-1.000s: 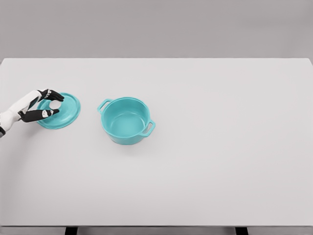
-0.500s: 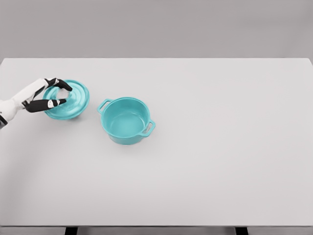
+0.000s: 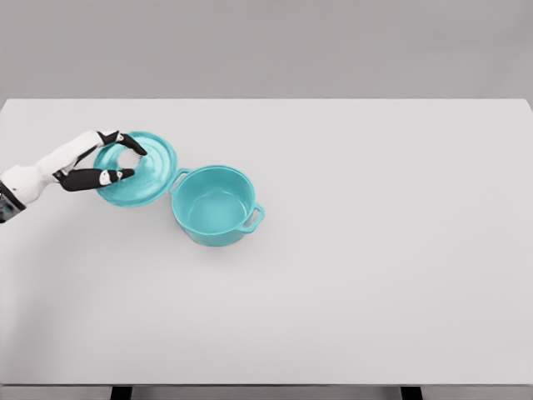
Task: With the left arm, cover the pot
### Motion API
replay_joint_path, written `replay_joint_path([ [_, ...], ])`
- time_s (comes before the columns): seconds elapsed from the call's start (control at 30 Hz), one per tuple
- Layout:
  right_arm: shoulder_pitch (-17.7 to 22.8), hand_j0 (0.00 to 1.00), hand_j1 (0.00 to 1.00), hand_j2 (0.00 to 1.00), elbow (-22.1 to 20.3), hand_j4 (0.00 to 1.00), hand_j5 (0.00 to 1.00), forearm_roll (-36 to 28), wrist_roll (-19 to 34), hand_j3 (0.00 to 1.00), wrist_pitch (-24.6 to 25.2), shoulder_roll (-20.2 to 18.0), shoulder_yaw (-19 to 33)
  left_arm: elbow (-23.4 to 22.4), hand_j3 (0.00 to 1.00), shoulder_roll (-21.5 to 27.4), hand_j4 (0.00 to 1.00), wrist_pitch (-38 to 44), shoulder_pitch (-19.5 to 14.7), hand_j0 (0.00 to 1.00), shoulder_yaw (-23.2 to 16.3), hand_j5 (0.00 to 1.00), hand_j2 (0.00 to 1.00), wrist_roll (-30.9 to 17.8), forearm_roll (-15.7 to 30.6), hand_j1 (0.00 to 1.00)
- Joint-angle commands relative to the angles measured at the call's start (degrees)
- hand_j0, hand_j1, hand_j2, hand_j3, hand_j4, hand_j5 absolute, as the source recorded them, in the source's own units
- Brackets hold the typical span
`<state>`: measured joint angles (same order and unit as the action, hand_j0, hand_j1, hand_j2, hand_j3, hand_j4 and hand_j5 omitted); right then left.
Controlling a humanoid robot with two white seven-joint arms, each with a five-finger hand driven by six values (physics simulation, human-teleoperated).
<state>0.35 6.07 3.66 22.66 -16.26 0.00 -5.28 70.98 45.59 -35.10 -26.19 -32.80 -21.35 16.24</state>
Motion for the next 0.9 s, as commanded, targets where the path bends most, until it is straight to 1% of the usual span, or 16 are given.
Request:
replay_joint_path([
  [0.0,0.0,1.0,1.0,1.0,0.0,1.0,1.0,0.03,0.02,1.0,0.0,0.0,0.01,2.06,0.57,0.11,0.57,0.1,0.0,0.57,-0.07,0.57,0.57,-0.1,0.46,0.57],
  [0.07,0.0,1.0,1.0,1.0,0.0,1.0,1.0,0.03,0.02,1.0,-0.09,0.0,0.01,2.5,0.57,-0.06,0.57,0.1,0.27,0.57,-0.16,0.57,0.57,-0.1,-0.06,0.57],
  [0.13,0.0,1.0,1.0,1.0,0.0,1.0,1.0,0.03,0.02,1.0,0.0,0.0,0.01,2.94,0.57,-0.06,0.57,0.1,0.27,0.57,-2.53,0.57,0.57,-0.1,-0.06,0.57],
  [0.17,0.0,1.0,1.0,1.0,0.0,1.0,1.0,0.03,0.02,1.0,-0.09,0.0,0.01,3.82,0.57,-0.06,0.57,0.1,0.27,0.57,-2.53,0.57,0.57,-0.1,-0.15,0.57],
  [0.33,0.0,1.0,1.0,1.0,0.0,1.0,1.0,0.03,0.02,1.0,-0.09,0.0,0.01,4.26,0.57,-0.59,0.57,0.1,0.27,0.57,-2.71,0.57,0.57,-0.19,-0.94,0.57],
  [0.4,0.0,1.0,1.0,1.0,0.0,1.0,1.0,0.03,0.02,1.0,-0.09,0.0,0.01,4.61,0.57,-0.86,0.57,0.1,-0.08,0.57,-4.2,0.57,0.57,-0.19,-1.03,0.57],
  [0.47,0.0,1.0,1.0,1.0,0.0,1.0,1.0,0.03,0.02,1.0,0.0,0.0,0.01,5.84,0.57,-1.03,0.57,0.1,-0.09,0.57,-4.29,0.57,0.57,-0.19,-1.12,0.57],
  [0.57,0.0,1.0,1.0,1.0,0.0,1.0,1.0,0.03,0.02,1.0,0.0,0.0,0.01,6.28,0.57,-2.61,0.57,0.1,-0.09,0.57,-4.29,0.57,0.57,-0.19,-1.12,0.57],
  [0.73,0.0,1.0,1.0,1.0,0.0,1.0,1.0,0.03,0.02,1.0,0.0,0.0,0.01,6.37,0.57,-5.43,0.57,0.1,-0.26,0.57,-4.29,0.57,0.57,-0.19,-3.23,0.57],
  [0.87,0.0,1.0,1.0,1.0,0.0,1.0,1.0,0.03,0.02,1.0,0.0,0.0,0.01,6.28,0.57,-6.66,0.57,0.1,-0.35,0.57,-4.46,0.57,0.57,-0.27,-3.4,0.57],
])
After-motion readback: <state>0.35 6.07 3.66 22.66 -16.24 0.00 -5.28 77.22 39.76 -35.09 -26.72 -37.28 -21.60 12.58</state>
